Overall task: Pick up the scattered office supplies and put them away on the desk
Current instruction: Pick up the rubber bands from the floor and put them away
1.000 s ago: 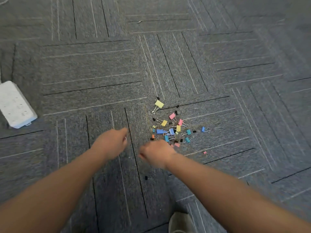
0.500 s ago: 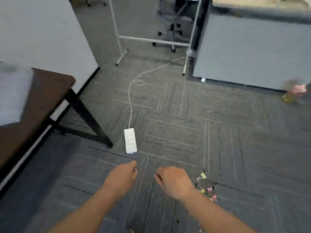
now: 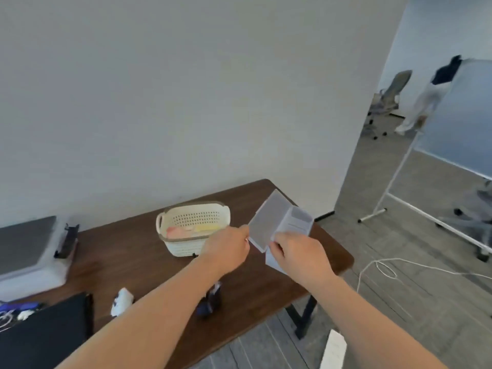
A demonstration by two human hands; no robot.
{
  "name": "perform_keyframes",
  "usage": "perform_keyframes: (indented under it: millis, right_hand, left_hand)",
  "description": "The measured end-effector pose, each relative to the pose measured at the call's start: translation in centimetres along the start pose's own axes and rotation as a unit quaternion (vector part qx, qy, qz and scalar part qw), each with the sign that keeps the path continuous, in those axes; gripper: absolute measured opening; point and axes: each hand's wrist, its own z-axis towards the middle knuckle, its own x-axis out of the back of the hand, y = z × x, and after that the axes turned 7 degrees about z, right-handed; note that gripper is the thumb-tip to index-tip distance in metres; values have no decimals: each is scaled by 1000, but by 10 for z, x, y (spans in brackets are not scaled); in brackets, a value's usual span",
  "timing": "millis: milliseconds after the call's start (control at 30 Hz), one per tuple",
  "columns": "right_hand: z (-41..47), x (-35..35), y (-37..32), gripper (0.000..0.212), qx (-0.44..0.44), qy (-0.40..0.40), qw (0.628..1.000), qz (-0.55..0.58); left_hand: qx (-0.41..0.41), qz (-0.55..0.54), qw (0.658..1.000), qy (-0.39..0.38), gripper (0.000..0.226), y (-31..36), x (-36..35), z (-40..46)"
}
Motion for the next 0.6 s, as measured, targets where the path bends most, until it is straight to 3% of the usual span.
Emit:
perform_keyframes:
  millis: [233,600]
  right_hand:
    - [163,-92,-82,29,50,-103,993,15]
    - [255,-232,-85,33,2,-180,983,25]
  left_hand:
    - [142,29,988,-59,27,-165,-16,50]
    - [129,26,986,-100,19,-250,-108,135]
